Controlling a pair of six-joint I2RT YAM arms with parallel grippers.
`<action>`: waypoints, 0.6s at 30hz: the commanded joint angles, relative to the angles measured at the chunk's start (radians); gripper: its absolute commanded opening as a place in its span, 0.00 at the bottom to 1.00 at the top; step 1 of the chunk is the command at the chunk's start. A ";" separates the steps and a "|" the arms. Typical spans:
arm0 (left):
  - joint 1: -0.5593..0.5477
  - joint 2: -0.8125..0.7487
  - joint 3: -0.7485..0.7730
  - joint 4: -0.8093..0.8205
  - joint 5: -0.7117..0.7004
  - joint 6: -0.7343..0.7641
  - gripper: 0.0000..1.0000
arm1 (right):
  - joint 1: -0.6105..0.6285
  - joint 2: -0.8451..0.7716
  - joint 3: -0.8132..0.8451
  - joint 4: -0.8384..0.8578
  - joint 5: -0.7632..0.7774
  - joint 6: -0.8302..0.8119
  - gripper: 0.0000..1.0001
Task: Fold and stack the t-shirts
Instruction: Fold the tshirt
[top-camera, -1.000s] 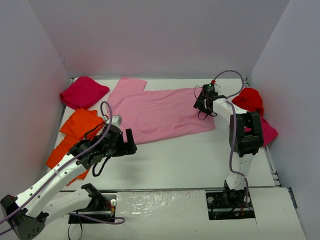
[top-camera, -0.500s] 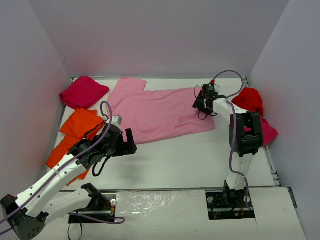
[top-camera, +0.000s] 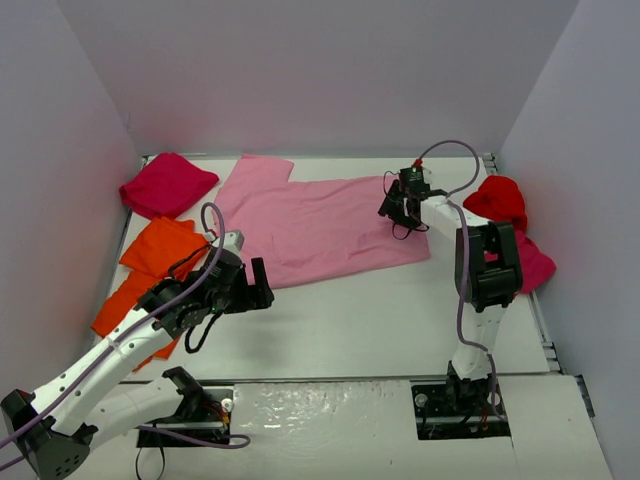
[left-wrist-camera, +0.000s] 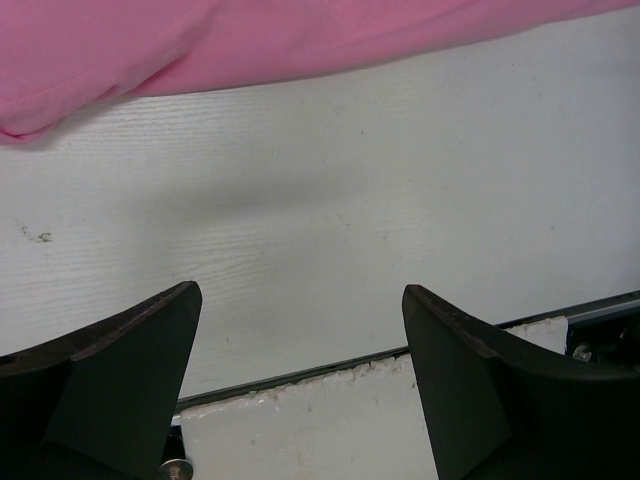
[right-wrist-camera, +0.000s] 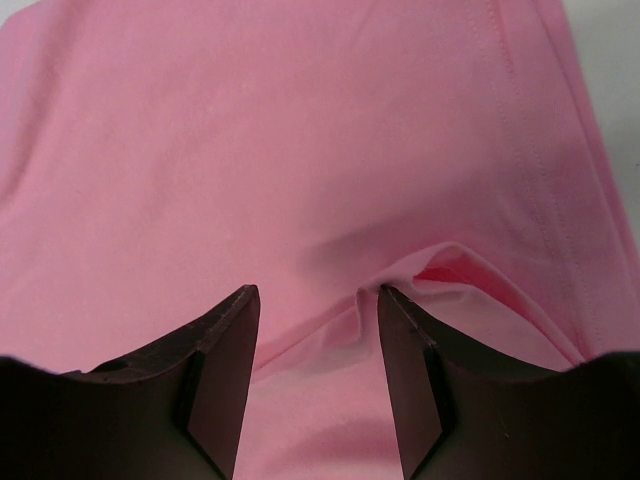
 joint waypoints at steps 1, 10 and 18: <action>-0.007 -0.011 0.024 0.024 -0.019 0.002 0.79 | 0.019 -0.010 0.017 0.017 -0.018 0.014 0.48; -0.007 0.004 0.022 0.043 -0.012 0.002 0.79 | 0.029 -0.021 -0.014 0.008 -0.010 0.009 0.42; -0.009 0.007 0.013 0.056 -0.009 0.002 0.79 | 0.031 -0.085 -0.071 -0.031 0.009 -0.003 0.46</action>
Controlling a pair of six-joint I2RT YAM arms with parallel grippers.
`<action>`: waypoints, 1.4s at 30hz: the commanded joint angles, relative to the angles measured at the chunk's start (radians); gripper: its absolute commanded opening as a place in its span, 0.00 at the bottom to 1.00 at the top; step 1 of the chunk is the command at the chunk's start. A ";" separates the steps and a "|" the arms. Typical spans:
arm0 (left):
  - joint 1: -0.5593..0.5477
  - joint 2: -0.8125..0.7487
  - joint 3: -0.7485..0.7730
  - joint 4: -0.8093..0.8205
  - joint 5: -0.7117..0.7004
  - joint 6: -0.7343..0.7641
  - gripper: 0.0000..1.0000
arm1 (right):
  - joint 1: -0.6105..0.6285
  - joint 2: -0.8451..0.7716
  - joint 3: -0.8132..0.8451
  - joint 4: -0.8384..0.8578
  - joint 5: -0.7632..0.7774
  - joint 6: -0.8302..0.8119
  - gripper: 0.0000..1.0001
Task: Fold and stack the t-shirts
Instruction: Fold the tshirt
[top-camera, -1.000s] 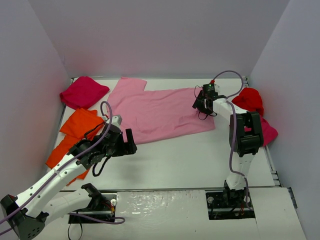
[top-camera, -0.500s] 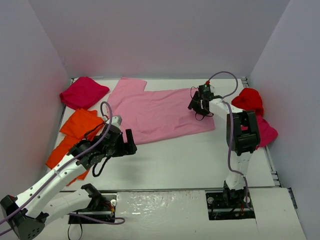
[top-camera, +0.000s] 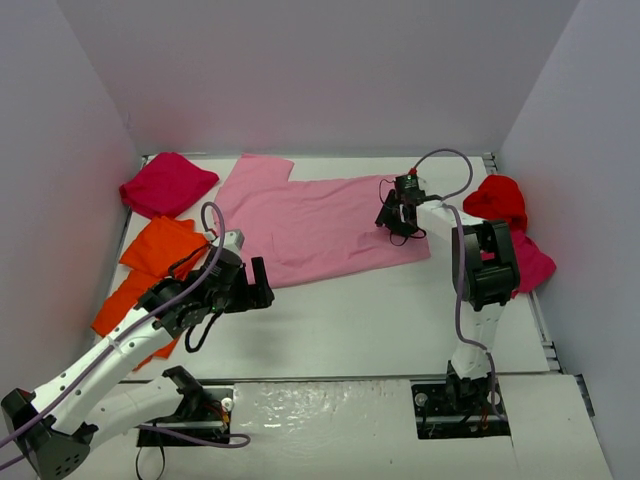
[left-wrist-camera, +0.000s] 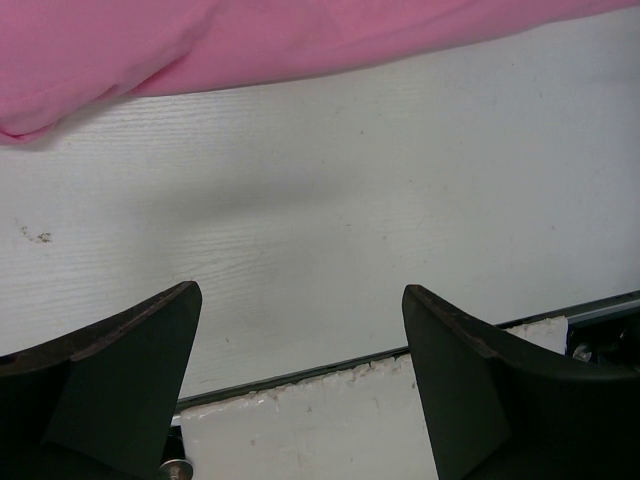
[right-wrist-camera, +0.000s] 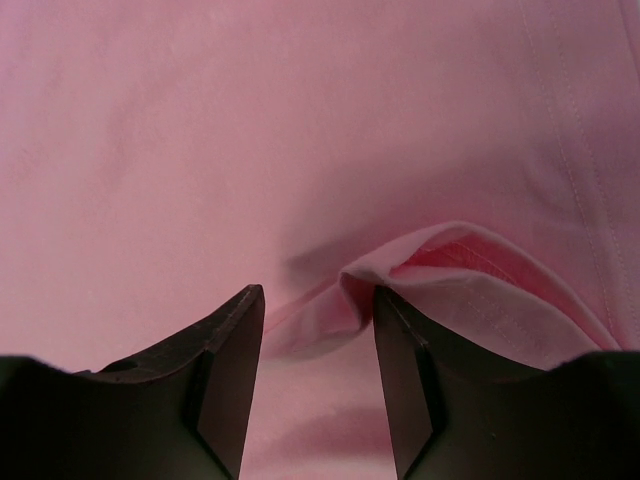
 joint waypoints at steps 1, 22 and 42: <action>-0.008 0.007 0.012 0.058 -0.007 0.001 0.79 | 0.006 -0.095 -0.021 -0.031 0.022 -0.010 0.47; -0.008 -0.004 0.010 0.048 -0.011 -0.001 0.79 | -0.006 -0.033 0.098 -0.065 0.170 -0.093 0.00; -0.009 -0.013 0.020 0.033 -0.020 -0.001 0.79 | -0.049 0.061 0.202 -0.062 0.299 -0.083 0.38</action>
